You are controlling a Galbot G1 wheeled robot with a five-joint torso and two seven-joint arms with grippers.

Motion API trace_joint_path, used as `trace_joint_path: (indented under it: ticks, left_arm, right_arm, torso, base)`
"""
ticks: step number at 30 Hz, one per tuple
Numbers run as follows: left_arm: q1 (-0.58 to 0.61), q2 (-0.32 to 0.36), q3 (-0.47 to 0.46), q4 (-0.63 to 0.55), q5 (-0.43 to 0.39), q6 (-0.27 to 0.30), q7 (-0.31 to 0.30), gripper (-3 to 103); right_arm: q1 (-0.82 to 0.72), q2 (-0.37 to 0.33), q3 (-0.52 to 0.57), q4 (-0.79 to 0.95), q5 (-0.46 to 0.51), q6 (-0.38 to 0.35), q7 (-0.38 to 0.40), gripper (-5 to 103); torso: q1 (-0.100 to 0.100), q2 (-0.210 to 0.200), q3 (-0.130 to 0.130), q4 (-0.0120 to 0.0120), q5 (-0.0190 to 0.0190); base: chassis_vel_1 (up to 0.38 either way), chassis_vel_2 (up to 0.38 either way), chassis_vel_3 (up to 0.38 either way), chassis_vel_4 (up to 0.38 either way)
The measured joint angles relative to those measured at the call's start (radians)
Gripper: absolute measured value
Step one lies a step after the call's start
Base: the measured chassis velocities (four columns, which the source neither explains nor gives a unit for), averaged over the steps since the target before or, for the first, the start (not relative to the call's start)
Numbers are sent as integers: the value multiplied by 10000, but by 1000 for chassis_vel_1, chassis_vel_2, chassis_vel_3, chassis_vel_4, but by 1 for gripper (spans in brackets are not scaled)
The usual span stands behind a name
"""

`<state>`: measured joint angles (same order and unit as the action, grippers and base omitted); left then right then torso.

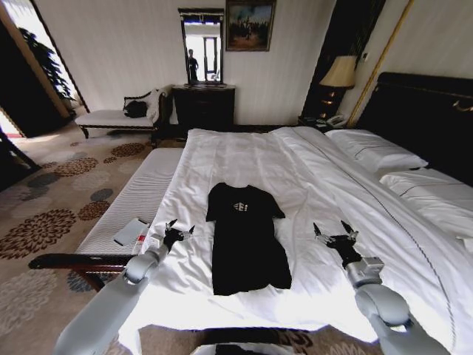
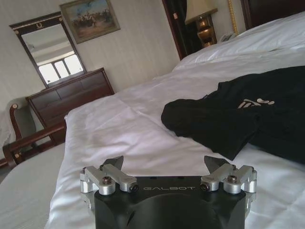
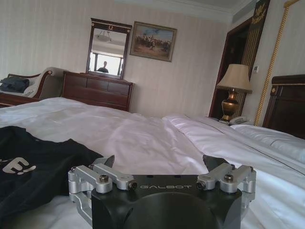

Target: Fold the clothes on the bed.

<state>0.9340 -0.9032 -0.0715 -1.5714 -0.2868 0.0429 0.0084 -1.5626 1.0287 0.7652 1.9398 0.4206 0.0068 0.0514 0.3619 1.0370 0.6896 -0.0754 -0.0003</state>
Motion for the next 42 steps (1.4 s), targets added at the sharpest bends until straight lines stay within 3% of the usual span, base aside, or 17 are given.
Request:
trace_joint_path:
  ticks: [3,8,13,20,29,31,38,40,42]
  left_arm:
    - [-458,-8,430,203,227,-163,0,93]
    - [-1174,98,1275,423,-61,-149,2,93]
    - [-1715,234,2206,478,-541,115,0,92]
    - [-2061,232,2919,720,-600,228,-2,91]
    - [-2870,-500,3636,1628,-610,158,-7,86]
    - [-3032,-687,3761,1890,-634,151,-8,81]
    - [-3439,-811,4028,2420,-753,198,-11,49]
    - [-3497,-813,4039,2478,-777,198,-12,49]
    - [-3642,-870,4050,2658,-831,197,-15,39]
  right_arm:
    - [72,70,-73,-133,12,-10,14,100]
    - [244,87,-128,-310,86,-47,47,100]
    - [440,14,-140,-455,272,-180,130,100]
    - [582,-28,-159,-592,386,-231,185,100]
    - [686,-46,-209,-704,531,-287,237,100]
    - [687,-45,-205,-728,554,-288,243,100]
    - [726,-156,-94,-757,732,-327,280,100]
    - [742,-160,-94,-765,745,-331,289,100]
    - [775,-159,-117,-771,773,-344,317,100]
  torso:
    - [0,1,0,-5,6]
    - [0,0,0,-3,5]
    - [0,0,0,0,3]
    - [0,0,0,0,5]
    - [0,0,-1,-5,3]
    - [0,0,-1,-5,4]
    - [-3,0,-1,-1,3]
    - [-2,1,-1,-1,3]
    - [-2,0,-1,-1,4]
  base:
    - [0,0,0,0]
    - [0,0,0,0]
    - [0,0,0,0]
    - [0,0,0,0]
    - [0,0,0,0]
    - [0,0,0,0]
    - [0,0,0,0]
    - [0,0,0,0]
    - [0,0,0,0]
